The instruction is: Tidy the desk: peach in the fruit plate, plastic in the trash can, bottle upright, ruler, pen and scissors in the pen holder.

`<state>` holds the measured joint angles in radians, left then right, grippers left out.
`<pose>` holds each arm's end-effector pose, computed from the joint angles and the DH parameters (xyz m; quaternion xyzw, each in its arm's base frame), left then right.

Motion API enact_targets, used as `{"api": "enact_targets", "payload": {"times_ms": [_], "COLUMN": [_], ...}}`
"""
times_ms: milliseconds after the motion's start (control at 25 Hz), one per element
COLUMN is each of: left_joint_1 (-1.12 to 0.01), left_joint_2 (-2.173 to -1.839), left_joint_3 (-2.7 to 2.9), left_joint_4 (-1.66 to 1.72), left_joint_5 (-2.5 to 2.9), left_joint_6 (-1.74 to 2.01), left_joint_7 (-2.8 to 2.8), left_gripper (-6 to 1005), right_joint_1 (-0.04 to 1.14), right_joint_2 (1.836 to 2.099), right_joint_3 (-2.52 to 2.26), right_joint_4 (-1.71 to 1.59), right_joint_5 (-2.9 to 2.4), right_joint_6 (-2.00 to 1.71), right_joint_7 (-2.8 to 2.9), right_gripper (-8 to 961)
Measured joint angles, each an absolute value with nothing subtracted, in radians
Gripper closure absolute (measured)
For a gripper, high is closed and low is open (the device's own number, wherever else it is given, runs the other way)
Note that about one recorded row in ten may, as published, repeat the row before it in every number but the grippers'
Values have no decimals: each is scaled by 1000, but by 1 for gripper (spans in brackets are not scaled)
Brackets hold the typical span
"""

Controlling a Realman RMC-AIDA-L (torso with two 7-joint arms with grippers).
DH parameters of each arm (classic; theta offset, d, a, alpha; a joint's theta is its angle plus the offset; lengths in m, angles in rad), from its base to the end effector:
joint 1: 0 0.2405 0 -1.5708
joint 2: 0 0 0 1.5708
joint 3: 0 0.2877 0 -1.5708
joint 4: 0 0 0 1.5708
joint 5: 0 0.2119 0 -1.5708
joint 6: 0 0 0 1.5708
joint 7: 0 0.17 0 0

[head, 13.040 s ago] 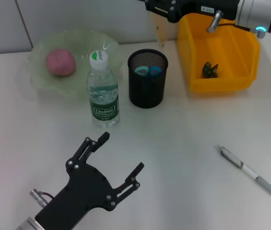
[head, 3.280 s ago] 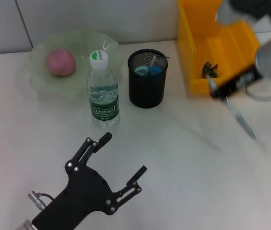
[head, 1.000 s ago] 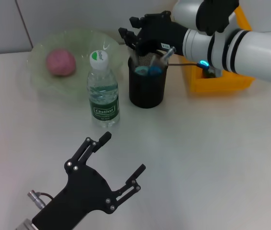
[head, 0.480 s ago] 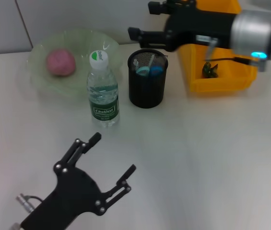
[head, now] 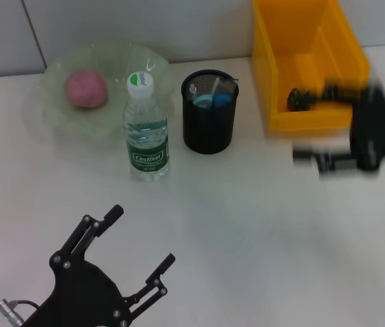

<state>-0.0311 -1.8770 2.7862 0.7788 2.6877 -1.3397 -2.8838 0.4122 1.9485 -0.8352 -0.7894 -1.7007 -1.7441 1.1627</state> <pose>-0.2675 0.1746 -0.0966 -0.8434 0.0068 -0.3690 0.3904 0.2734 0.3337 0.0382 -0.9467 0.0299 0.2789 0.1585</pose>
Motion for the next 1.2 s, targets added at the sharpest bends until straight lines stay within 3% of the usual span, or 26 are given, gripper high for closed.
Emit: {"api": "enact_targets", "payload": {"times_ms": [80,320,1200], "left_joint_1": [-34,-60,-71], "left_joint_2": [-1878,-1895,-1893], "left_joint_3": [2791,2805,2814], "left_joint_4": [772,742,738], "left_joint_5": [2688,2687,2670], "left_joint_6": [-1347,-1340,-1338], "left_joint_7": [-2884,-2884,-2884], "left_gripper": [158,158,158], "right_joint_1": [407,409,417], "right_joint_2": [1950,2023,2041], "right_joint_3": [-837,-823,-788], "right_joint_4": [-740,-732,-715], "right_joint_5": [-1778,-1968,-1962], "right_joint_6": [-1747,-1702,-1721], "right_joint_7": [1105,1060,1033], "right_gripper": [126,126,126]}}
